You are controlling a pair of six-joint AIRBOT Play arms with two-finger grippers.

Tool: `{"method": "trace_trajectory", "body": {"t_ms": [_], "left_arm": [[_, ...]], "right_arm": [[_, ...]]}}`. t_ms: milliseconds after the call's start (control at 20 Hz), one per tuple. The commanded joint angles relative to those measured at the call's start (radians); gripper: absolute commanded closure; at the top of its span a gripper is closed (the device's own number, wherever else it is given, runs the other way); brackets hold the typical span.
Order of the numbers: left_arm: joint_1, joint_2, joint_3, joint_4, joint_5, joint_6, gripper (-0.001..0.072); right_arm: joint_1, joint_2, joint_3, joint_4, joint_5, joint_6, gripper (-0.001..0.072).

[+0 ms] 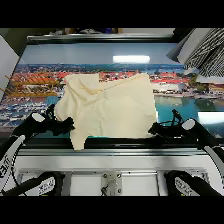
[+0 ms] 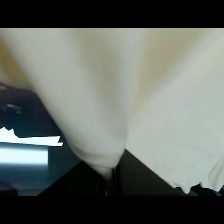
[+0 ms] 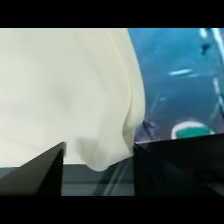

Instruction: Fold the clothes and pants, and hang the long-sleeved shirts on hangers.

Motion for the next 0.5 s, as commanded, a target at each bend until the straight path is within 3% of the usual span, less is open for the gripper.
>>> {"method": "trace_trajectory", "body": {"t_ms": [0, 50, 100, 150, 250, 450], "left_arm": [[-0.001, -0.001, 0.008, -0.001, -0.041, 0.002, 0.0656], [-0.001, 0.0, 0.027, -0.001, -0.066, 0.002, 0.0657], [-0.001, 0.009, 0.055, 0.0, -0.094, 0.004, 0.0658], [-0.001, 0.036, 0.098, 0.0, -0.126, 0.006, 0.0699], [-0.001, 0.129, 0.221, -0.002, -0.191, 0.008, 0.0695], [-0.001, 0.375, 0.619, -0.013, -0.353, -0.011, 0.0695]], "right_arm": [[0.049, -0.012, -0.002, 0.027, -0.095, -0.001, 0.0502], [0.049, -0.009, 0.002, 0.027, -0.103, -0.001, 0.0642], [0.049, 0.001, 0.016, 0.024, -0.106, -0.01, 0.0705], [0.047, 0.021, 0.041, 0.016, -0.105, -0.031, 0.0705], [0.029, 0.094, 0.16, -0.017, -0.055, -0.096, 0.0706], [-0.036, 0.276, 0.619, -0.029, 0.107, -0.19, 0.0706]]}}
